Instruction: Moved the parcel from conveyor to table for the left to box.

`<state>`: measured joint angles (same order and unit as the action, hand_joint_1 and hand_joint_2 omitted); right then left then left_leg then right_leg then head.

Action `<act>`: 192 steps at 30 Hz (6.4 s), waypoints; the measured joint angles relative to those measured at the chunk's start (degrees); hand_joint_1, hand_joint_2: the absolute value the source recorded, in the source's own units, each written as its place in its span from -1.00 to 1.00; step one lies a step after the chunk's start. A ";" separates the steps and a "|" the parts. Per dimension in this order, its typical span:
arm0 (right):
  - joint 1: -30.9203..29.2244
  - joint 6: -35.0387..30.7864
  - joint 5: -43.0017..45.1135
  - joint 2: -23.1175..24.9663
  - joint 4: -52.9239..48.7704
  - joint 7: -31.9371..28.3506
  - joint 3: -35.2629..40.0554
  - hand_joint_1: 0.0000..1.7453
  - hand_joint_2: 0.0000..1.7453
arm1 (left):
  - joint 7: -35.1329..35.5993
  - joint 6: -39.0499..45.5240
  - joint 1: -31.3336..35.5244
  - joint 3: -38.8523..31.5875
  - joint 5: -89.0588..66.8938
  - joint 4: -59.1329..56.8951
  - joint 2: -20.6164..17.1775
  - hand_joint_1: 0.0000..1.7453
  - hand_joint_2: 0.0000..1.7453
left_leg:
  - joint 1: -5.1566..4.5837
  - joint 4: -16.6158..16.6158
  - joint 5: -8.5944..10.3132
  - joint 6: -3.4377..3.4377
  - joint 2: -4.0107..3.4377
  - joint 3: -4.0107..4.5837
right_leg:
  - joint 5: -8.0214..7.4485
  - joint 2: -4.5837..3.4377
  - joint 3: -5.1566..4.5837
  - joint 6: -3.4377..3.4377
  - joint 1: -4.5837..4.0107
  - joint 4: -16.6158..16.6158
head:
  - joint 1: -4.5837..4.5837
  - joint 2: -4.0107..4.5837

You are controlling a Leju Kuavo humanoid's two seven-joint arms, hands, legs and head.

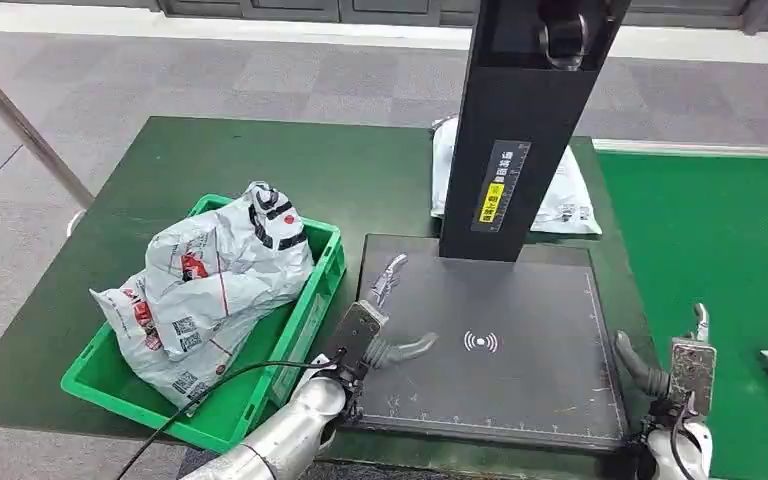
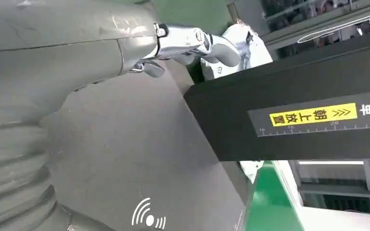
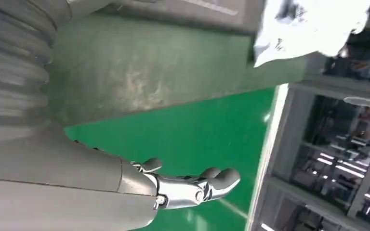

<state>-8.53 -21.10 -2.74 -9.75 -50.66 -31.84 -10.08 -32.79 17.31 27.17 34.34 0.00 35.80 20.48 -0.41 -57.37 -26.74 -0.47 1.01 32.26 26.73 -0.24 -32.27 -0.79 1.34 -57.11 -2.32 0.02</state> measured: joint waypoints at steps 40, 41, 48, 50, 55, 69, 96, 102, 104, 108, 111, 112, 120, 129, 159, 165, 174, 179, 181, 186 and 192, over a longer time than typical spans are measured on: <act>1.60 -7.85 -40.21 -23.10 31.85 44.31 -19.15 1.00 1.00 | -1.33 -4.15 -1.36 0.00 3.80 3.98 -2.30 -1.00 1.00 | -0.02 -0.08 -0.08 0.14 0.08 0.16 | 0.02 0.07 -0.12 -0.02 0.01 0.02 | 0.02 0.00; 1.68 -3.47 -39.84 -23.26 32.00 44.00 -19.32 1.00 1.00 | -1.27 -4.37 -1.27 0.00 4.13 4.04 -2.40 -1.00 1.00 | 0.00 -0.08 -0.09 0.14 0.02 0.15 | 0.01 0.00 -0.12 -0.02 -0.01 0.03 | -0.02 0.00; 1.21 17.87 -40.06 -24.63 32.13 37.29 -23.71 1.00 1.00 | -1.29 -4.98 -0.40 0.04 6.16 4.37 -3.34 -1.00 1.00 | 0.26 -0.29 -0.19 0.27 -0.18 0.15 | -0.06 -0.14 0.09 -0.13 -0.30 0.18 | 0.00 0.00; 0.72 19.87 -40.47 -24.70 32.13 35.18 -24.39 1.00 1.00 | -0.99 -4.98 -0.37 0.09 6.19 4.61 -3.63 -1.00 1.00 | 0.32 -0.35 -0.21 0.30 -0.25 0.17 | -0.09 -0.21 0.12 -0.15 -0.34 0.20 | 0.02 0.00; -0.87 20.90 -41.66 -24.50 31.67 31.45 -24.72 1.00 1.00 | -0.33 -4.48 -0.38 0.48 5.84 5.57 -3.93 -1.00 1.00 | 0.32 -0.38 -0.23 0.33 -0.48 0.16 | -0.20 -0.46 0.11 -0.25 -0.34 0.23 | 0.00 0.00; -1.59 19.87 -41.94 -23.74 31.14 29.44 -24.72 1.00 1.00 | -0.13 -4.00 -0.38 0.48 5.44 6.34 -3.98 -1.00 1.00 | 0.31 -0.38 -0.23 0.34 -0.62 0.48 | -0.29 -0.62 0.12 -0.26 -0.33 0.22 | 0.02 0.00; 13.74 9.18 -17.47 -0.98 -35.96 9.35 4.62 1.00 1.00 | -0.90 3.26 -0.05 0.37 2.71 9.07 -5.29 -1.00 1.00 | 0.35 -0.26 0.18 0.14 -0.06 0.75 | -0.24 -0.07 -0.57 -0.03 -0.35 -0.09 | 0.02 0.02; 9.64 7.11 -19.30 1.90 -36.59 10.33 13.74 1.00 1.00 | -0.85 3.30 0.01 -0.08 1.49 9.27 -5.25 -1.00 1.00 | 0.37 -0.27 0.28 0.02 -0.08 0.73 | -0.30 -0.08 -0.61 0.07 -0.36 -0.13 | 0.02 0.00; 8.64 7.17 -18.84 2.23 -36.28 10.71 15.39 1.00 1.00 | -0.66 3.30 0.06 -0.31 1.25 9.49 -5.14 -1.00 1.00 | 0.37 -0.27 0.28 0.03 -0.03 0.74 | -0.30 -0.04 -0.59 0.06 -0.36 -0.13 | 0.02 0.02; 7.61 7.80 -18.21 2.93 -35.67 10.82 17.46 1.00 1.00 | -0.33 3.21 0.09 -0.59 0.79 9.66 -4.81 -1.00 1.00 | 0.36 -0.28 0.29 0.04 0.05 0.76 | -0.30 0.02 -0.57 0.06 -0.35 -0.12 | 0.02 0.02; 7.48 9.36 -17.13 3.30 -35.15 10.47 19.04 1.00 1.00 | -0.55 3.15 0.15 -0.72 0.66 9.64 -4.59 -1.00 1.00 | 0.36 -0.28 0.28 0.04 0.03 0.78 | -0.30 0.00 -0.58 0.06 -0.35 -0.11 | 0.02 0.02; 7.33 10.13 -16.63 3.37 -34.82 10.14 19.70 1.00 1.00 | -0.66 3.10 0.19 -0.81 0.61 9.62 -4.55 -1.00 1.00 | 0.36 -0.28 0.28 0.04 0.03 0.78 | -0.30 0.00 -0.58 0.06 -0.35 -0.11 | 0.02 0.00; 5.02 15.33 -13.41 3.58 -31.34 7.82 24.48 1.00 1.00 | -1.03 2.82 0.29 -1.20 0.02 9.55 -4.26 -1.00 1.00 | 0.36 -0.28 0.29 0.03 -0.01 0.76 | -0.30 -0.02 -0.59 0.06 -0.36 -0.12 | 0.02 0.00; -1.49 24.12 -5.65 3.56 -21.92 2.31 29.18 1.00 1.00 | -1.90 0.92 2.25 -1.88 0.18 7.56 -3.45 -1.00 1.00 | 0.36 -0.29 0.33 0.03 -0.03 0.75 | -0.37 -0.05 -0.60 0.10 -0.35 -0.12 | 0.02 0.00; 1.38 25.61 -14.51 7.56 -24.09 -0.72 33.00 -1.00 1.00 | -2.54 -0.87 4.87 -2.16 -1.31 3.10 -1.84 -1.00 1.00 | 0.36 -0.32 0.33 0.04 -0.03 0.76 | -0.38 -0.04 -0.62 0.09 -0.36 -0.12 | 0.02 0.00; 5.28 15.34 -19.18 8.13 -28.30 4.84 28.66 -1.00 1.00 | -2.06 0.46 4.82 -2.53 -2.71 2.97 -1.94 -1.00 1.00 | 0.35 -0.32 0.33 0.04 -0.01 0.77 | -0.38 -0.02 -0.60 0.08 -0.35 -0.10 | 0.02 0.00; 13.21 -2.00 -24.48 6.58 -34.29 16.98 15.81 -1.00 1.00 | -0.48 4.11 2.16 -3.58 -5.20 4.15 -3.28 -1.00 1.00 | 0.32 -0.33 0.29 0.08 -0.01 0.80 | -0.37 -0.01 -0.61 0.07 -0.32 -0.06 | 0.02 0.00; 15.10 -2.40 -23.84 6.34 -35.82 17.07 10.97 -1.00 1.00 | -0.33 4.46 1.61 -3.58 -5.38 4.52 -3.41 -1.00 1.00 | 0.32 -0.33 0.28 0.08 -0.02 0.79 | -0.37 -0.02 -0.63 0.07 -0.33 -0.06 | 0.00 0.00; 15.49 -2.42 -23.86 6.34 -36.20 17.11 10.08 -1.00 1.00 | -0.33 4.46 1.53 -3.58 -5.38 4.74 -3.41 -1.00 1.00 | 0.33 -0.33 0.29 0.07 -0.02 0.79 | -0.37 -0.02 -0.62 0.07 -0.34 -0.07 | 0.00 0.02; 15.88 -3.54 -21.19 6.34 -36.72 16.43 8.41 -1.00 1.00 | 0.59 5.23 1.48 -3.58 -6.98 4.76 -3.41 -1.00 1.00 | 0.33 -0.33 0.30 0.07 -0.02 0.77 | -0.37 -0.03 -0.63 0.08 -0.34 -0.07 | 0.00 0.00; 15.47 -1.99 -10.34 6.34 -36.16 11.39 2.82 -1.00 1.00 | 9.93 13.27 1.92 -0.87 -23.53 0.37 -3.17 -1.00 1.00 | 0.30 -0.33 0.29 0.08 -0.04 0.79 | -0.38 -0.03 -0.61 0.07 -0.31 -0.06 | 0.02 0.00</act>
<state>6.94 -23.08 -13.08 -3.41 -86.82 -20.45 -7.25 -22.85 30.58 29.09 33.47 -23.53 36.17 17.31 -0.10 -57.70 -26.45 -0.38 0.96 33.05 26.35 -0.28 -32.88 -0.72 1.02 -57.17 -2.29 0.02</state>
